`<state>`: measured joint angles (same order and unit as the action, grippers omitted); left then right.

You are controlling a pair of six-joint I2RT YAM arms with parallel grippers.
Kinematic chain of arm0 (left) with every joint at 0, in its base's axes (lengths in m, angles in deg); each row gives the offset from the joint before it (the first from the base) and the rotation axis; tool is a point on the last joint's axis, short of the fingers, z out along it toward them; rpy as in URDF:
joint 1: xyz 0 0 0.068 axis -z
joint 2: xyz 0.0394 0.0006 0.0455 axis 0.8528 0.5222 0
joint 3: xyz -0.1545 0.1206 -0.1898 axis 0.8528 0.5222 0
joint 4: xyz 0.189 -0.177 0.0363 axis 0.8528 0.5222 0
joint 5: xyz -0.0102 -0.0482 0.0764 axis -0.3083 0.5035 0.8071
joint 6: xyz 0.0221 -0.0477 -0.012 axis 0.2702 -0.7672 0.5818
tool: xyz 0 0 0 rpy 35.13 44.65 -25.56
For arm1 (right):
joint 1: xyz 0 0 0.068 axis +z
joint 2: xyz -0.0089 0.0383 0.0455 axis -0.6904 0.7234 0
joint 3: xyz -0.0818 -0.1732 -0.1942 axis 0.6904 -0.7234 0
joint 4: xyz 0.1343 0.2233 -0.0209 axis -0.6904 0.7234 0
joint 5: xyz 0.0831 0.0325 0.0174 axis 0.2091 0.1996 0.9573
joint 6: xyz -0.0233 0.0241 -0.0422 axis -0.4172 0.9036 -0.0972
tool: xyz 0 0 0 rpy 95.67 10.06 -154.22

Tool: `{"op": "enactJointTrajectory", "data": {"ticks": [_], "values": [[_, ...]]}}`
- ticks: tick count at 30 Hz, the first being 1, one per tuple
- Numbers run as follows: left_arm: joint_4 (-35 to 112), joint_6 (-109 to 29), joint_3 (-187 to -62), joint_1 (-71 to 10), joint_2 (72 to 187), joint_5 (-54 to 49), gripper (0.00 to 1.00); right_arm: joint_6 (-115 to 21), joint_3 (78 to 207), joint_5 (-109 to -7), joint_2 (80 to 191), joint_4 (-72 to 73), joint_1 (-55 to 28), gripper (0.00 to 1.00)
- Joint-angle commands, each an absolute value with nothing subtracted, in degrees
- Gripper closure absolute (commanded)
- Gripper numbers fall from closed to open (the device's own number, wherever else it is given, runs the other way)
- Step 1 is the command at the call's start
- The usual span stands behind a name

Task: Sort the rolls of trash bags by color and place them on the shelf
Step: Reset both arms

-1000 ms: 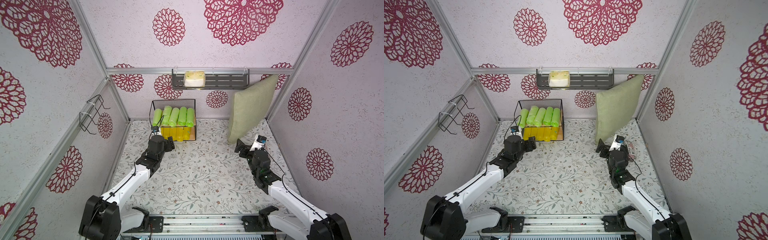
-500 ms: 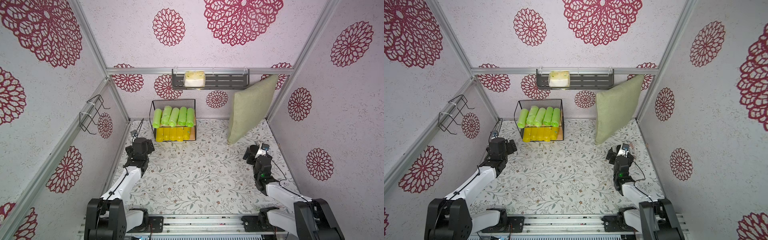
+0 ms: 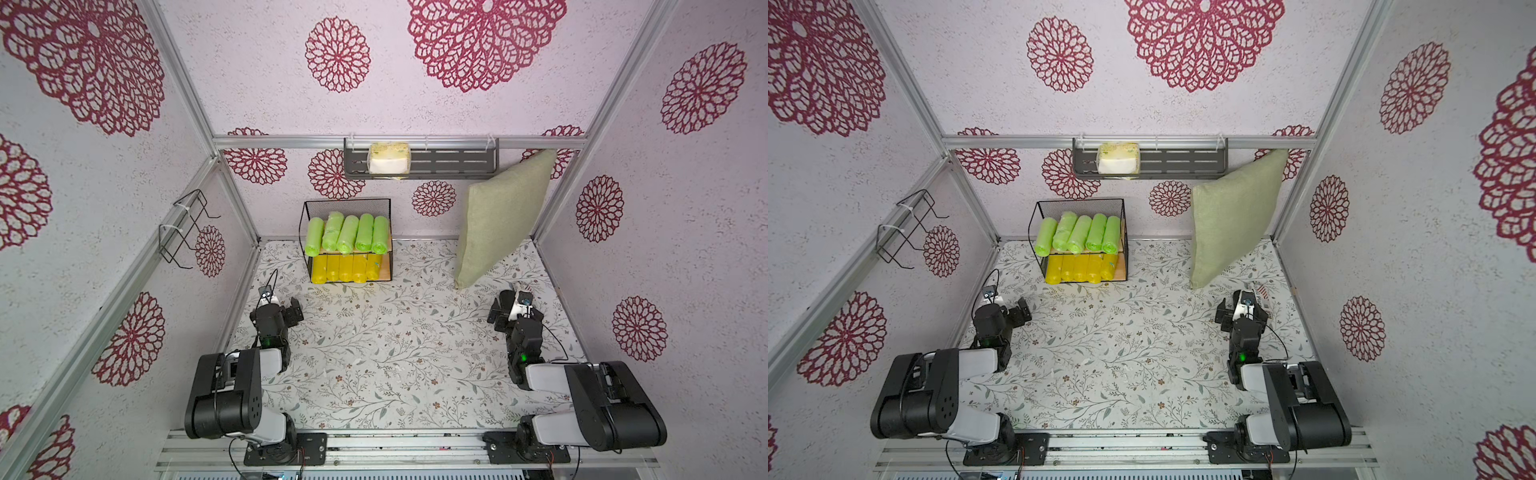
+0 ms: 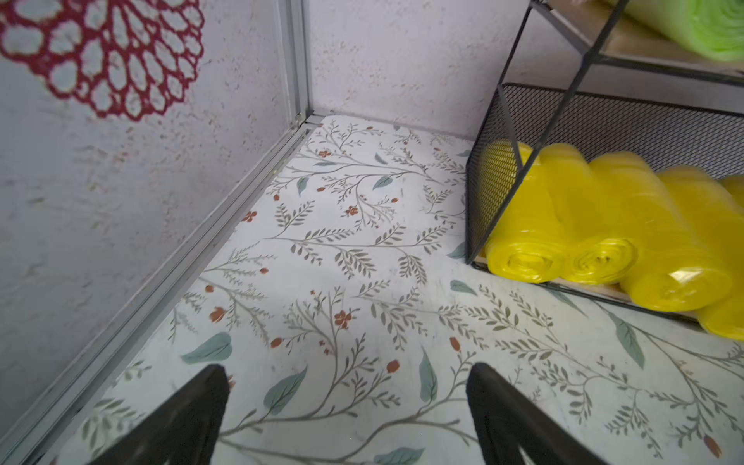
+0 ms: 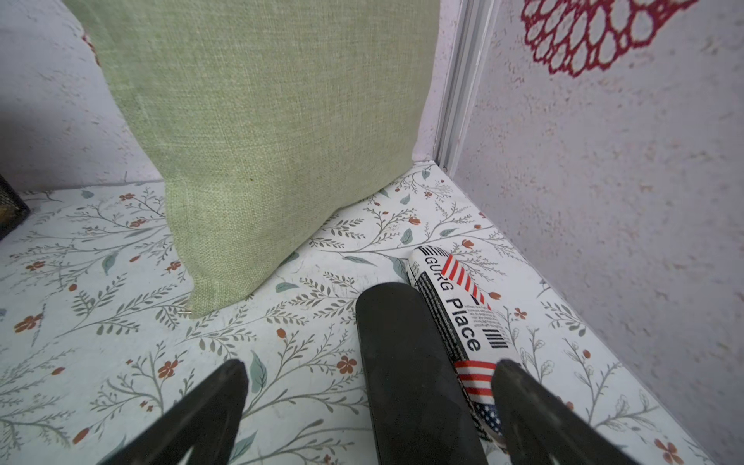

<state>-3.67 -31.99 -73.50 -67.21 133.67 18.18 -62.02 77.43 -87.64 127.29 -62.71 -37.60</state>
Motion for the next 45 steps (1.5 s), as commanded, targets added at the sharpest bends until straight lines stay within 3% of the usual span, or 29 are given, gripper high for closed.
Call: {"op": "enactJointTrajectory", "data": {"ticks": [1, 4, 8, 17, 21, 45], "values": [[-7.23, -30.42, -74.78, -68.07, 133.27, 9.9, 0.03, -63.41, 75.51, -81.38, 130.07, -75.02, -39.54, 0.01], [-9.02, -29.89, -75.34, -68.07, 134.88, 9.04, 0.03, -63.62, 73.79, -78.82, 135.63, -83.66, -40.35, 0.01], [-7.72, -30.65, -75.85, -68.06, 134.66, 10.39, 0.03, -63.49, 77.63, -78.46, 135.28, -75.44, -40.76, 0.01], [-7.56, -30.96, -75.91, -67.53, 134.65, 13.3, 0.03, -64.17, 77.14, -78.15, 135.28, -76.53, -40.28, 0.01], [-7.41, -30.78, -76.05, -67.28, 134.65, 14.0, 0.03, -66.42, 76.68, -73.07, 135.35, -77.61, -40.0, 0.0], [-7.58, -30.46, -76.01, -66.8, 134.74, 14.81, 0.03, -66.39, 76.95, -72.71, 135.35, -77.04, -40.13, 0.01]]}}
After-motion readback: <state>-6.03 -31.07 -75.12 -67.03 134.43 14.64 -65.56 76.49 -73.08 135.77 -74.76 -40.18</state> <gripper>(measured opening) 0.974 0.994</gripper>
